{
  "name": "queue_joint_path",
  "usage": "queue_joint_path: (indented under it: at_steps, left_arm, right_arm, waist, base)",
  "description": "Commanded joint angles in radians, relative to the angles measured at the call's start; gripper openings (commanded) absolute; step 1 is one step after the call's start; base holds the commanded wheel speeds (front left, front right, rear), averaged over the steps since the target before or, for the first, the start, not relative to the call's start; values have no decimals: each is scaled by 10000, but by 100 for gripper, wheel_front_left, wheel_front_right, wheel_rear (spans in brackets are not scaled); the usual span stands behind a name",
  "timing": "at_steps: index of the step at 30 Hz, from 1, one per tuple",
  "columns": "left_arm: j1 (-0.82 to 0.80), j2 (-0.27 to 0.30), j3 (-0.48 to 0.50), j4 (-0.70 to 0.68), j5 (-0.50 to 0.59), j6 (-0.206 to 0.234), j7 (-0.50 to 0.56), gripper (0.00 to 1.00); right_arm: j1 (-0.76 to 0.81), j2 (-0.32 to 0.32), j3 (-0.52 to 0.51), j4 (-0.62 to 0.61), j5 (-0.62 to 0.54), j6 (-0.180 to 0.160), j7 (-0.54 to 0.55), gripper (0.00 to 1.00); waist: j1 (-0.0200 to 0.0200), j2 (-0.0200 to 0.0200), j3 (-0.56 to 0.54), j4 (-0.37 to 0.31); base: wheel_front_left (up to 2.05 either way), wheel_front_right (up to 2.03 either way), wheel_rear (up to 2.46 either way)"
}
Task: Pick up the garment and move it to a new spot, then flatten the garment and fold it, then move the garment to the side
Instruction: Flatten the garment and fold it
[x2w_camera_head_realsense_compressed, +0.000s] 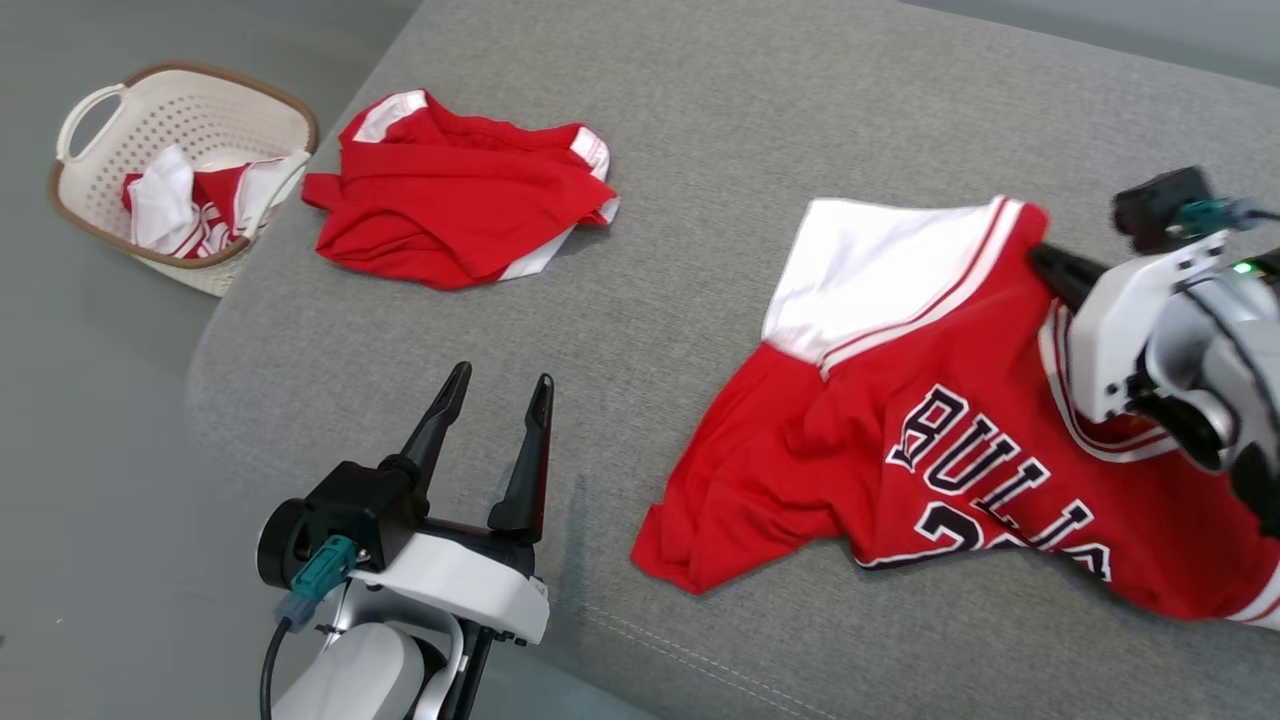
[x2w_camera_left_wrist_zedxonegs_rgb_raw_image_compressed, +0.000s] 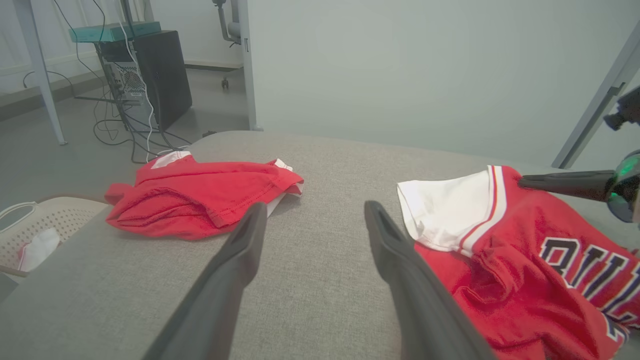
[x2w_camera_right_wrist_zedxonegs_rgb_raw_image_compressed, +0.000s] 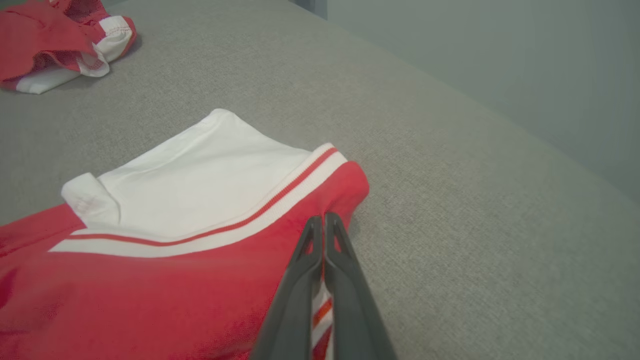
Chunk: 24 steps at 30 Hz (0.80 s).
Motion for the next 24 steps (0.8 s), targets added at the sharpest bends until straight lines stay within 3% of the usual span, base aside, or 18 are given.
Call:
queue_joint_path:
  at_steps: [1, 6, 12, 24]
  left_arm:
    - [-410, 274, 437, -180, 10, 59, -103, 100]
    - [-384, 450, 480, -286, 28, 120, -24, 100]
    - [-491, 623, 485, -489, 108, 178, 103, 100]
    - [-705, 775, 437, -636, 174, 191, 240, 100]
  right_arm:
    - [41, -155, -60, 10, 89, -4, -183, 0]
    - [-45, -732, -362, 278, 476, -4, -917, 0]
    - [11, -1390, -788, 1467, 641, -4, -1493, 0]
    - [-53, -1303, -1993, 3896, 826, -4, -2192, 0]
  waist:
    - [0, 0, -19, -142]
    - [0, 0, 50, -783]
    - [0, 0, 300, -1382]
    - [0, 0, 787, -1672]
  base:
    - [0, 0, 0]
    - [0, 0, 0]
    - [0, 0, 0]
    - [0, 0, 0]
